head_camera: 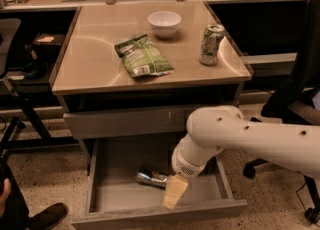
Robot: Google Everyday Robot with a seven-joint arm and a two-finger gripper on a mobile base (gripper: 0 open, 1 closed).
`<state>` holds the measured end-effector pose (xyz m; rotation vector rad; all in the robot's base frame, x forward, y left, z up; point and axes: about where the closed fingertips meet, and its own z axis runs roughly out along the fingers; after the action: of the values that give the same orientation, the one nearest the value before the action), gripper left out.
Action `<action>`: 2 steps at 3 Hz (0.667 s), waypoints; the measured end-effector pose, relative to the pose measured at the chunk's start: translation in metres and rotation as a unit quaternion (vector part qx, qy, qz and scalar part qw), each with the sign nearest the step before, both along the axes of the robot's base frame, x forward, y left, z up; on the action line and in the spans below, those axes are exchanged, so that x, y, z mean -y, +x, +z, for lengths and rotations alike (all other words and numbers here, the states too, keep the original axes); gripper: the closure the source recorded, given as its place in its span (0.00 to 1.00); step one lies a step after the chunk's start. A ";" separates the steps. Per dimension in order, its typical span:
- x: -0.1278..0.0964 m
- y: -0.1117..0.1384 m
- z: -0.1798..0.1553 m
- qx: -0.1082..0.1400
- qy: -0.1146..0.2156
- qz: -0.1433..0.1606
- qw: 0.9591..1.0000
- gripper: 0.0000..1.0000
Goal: Pick redbull can from middle drawer and place on counter
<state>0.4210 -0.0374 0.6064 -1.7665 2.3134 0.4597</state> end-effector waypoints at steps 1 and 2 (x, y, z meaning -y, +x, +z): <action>-0.018 0.021 -0.050 0.010 0.035 -0.027 0.999 0.00; -0.028 0.041 -0.081 0.016 0.056 -0.048 0.997 0.00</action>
Offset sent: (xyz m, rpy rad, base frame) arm 0.0752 0.0403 -0.1238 0.1682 -0.0520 -0.1641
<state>0.4623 -0.0092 0.5254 -1.5936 2.2904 0.5279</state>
